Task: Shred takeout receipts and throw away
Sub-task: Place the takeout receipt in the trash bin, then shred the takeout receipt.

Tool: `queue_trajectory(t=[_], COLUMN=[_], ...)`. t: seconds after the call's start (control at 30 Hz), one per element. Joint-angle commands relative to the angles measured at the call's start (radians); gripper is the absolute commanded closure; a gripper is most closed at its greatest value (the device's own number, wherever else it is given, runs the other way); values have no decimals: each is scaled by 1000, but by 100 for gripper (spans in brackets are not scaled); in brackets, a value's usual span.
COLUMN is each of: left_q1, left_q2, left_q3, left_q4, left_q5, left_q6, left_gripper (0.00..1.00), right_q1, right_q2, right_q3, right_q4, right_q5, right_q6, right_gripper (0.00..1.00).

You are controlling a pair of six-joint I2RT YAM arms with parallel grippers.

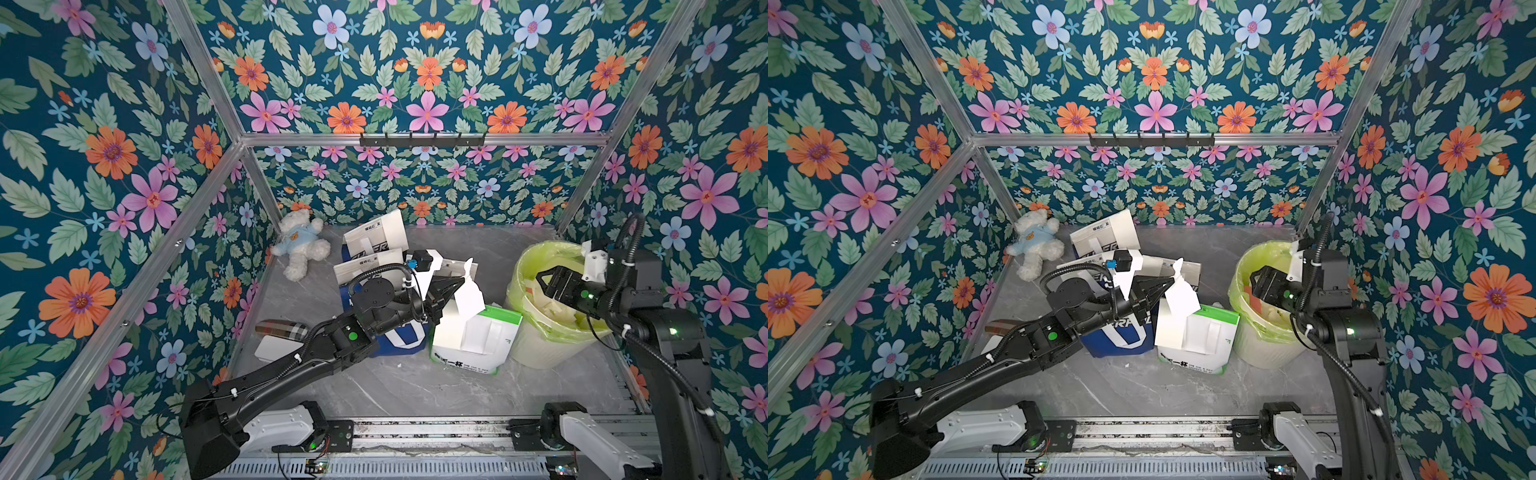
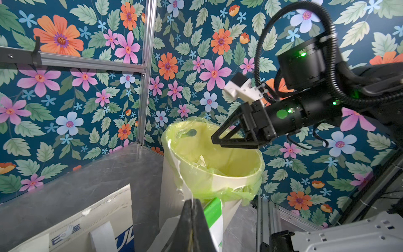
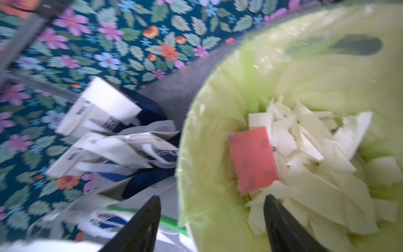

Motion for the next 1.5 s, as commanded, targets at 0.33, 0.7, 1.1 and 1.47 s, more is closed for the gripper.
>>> queue_trajectory(t=[0.33, 0.7, 1.1, 1.47], left_q1=[1, 1, 1, 1], left_q2=[-34, -22, 0, 33], left_q3=[-58, -189, -179, -157], left_q4=[255, 639, 641, 641], left_q5=[6, -32, -61, -51], left_q6=[-109, -301, -303, -308], left_gripper=[100, 100, 100, 100], right_q1=[1, 139, 234, 320], right_q2=[-49, -16, 14, 52], right_q3=[-123, -246, -241, -191], right_q4=[413, 699, 741, 660], right_q5=[-730, -727, -705, -646], right_q6=[76, 190, 200, 135], right_gripper=[19, 21, 61, 78])
